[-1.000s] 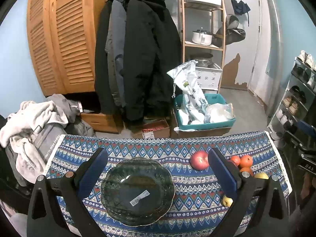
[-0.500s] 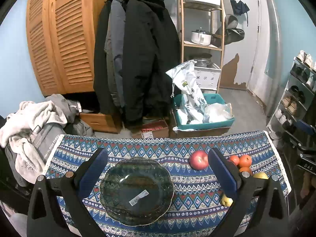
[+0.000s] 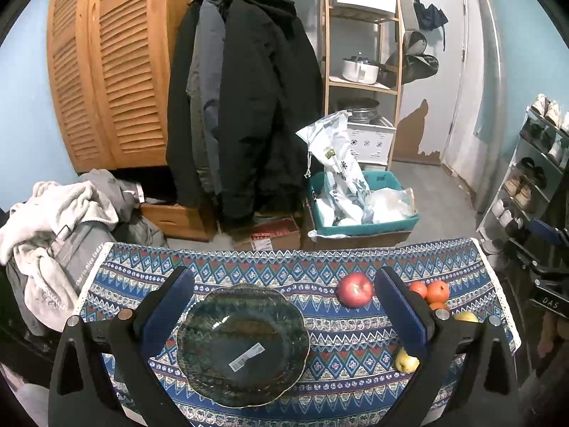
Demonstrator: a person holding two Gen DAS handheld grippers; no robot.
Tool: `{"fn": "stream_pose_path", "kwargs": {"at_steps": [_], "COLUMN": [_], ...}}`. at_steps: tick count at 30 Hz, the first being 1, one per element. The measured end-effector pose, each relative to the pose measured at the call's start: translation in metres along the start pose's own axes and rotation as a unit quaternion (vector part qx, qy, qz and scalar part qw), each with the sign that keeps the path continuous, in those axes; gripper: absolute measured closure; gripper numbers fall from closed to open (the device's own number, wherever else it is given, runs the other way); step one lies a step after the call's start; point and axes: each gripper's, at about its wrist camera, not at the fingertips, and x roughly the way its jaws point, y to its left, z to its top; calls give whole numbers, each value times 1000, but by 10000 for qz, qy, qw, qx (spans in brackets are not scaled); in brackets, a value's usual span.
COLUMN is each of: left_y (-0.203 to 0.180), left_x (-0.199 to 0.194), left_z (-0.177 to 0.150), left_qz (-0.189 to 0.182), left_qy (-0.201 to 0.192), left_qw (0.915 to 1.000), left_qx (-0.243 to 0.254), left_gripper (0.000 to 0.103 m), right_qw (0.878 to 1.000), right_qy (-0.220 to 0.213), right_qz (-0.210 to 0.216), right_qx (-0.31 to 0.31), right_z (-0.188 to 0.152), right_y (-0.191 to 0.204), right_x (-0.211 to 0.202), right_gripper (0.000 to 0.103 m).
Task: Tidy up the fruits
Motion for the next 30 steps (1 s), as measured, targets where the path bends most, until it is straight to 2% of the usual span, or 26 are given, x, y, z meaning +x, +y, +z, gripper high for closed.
{"fn": "stream_pose_path", "kwargs": {"at_steps": [30], "left_y": [-1], "left_x": [3], "left_z": [-3], "left_qz": [-26], "left_qy": [74], "left_qw": [10000], "left_qx": [8], "left_gripper": [1], "right_qw": [9999], "right_qy": [-14], "right_qz": [-35], "right_qx": [-127], "right_z": [0], "right_y": [-3], "right_x": [-2], "right_gripper": [11]}}
